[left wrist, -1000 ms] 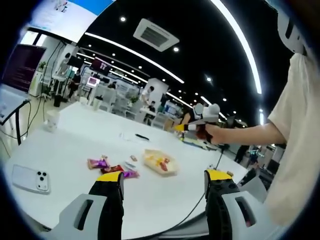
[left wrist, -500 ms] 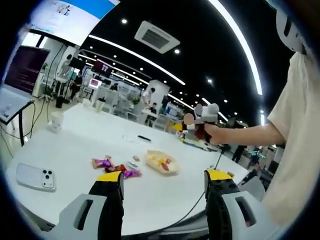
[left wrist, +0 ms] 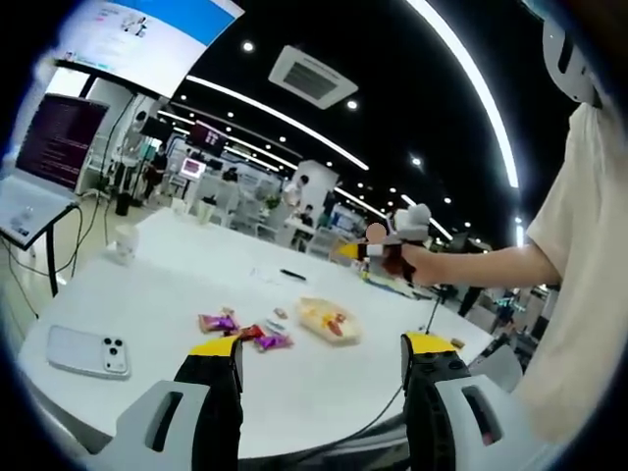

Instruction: Place the target food into the container with the food tongs after gripping and lifting it, then release it inside without dropping or visibly crushing the food.

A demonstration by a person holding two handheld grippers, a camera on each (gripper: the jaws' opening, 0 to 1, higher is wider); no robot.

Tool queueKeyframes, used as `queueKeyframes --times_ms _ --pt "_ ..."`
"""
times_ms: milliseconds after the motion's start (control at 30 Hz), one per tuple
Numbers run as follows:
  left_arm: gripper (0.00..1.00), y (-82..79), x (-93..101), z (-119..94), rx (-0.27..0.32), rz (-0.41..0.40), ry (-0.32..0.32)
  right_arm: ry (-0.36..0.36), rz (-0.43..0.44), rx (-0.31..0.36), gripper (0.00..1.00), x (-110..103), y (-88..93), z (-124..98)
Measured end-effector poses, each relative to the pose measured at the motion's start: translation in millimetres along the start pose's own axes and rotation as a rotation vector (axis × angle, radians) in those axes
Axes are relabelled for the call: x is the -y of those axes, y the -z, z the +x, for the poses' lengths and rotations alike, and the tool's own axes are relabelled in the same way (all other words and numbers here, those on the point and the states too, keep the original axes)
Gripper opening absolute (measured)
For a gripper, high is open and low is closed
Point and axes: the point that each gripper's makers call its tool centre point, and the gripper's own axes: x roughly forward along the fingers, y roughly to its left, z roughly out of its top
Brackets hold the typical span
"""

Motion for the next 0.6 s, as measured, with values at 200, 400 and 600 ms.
queueKeyframes --times_ms 200,400,600 --pt "0.65 0.5 -4.4 -5 0.004 -0.008 -0.004 -0.009 -0.005 -0.006 0.26 -10 -0.3 5" --pt "0.65 0.4 -8.7 -9 0.007 -0.012 -0.006 -0.025 -0.009 -0.010 0.26 -23 -0.6 11" --pt "0.65 -0.6 -12.9 -14 0.011 -0.011 -0.011 -0.039 -0.018 -0.016 0.26 -33 -0.1 16"
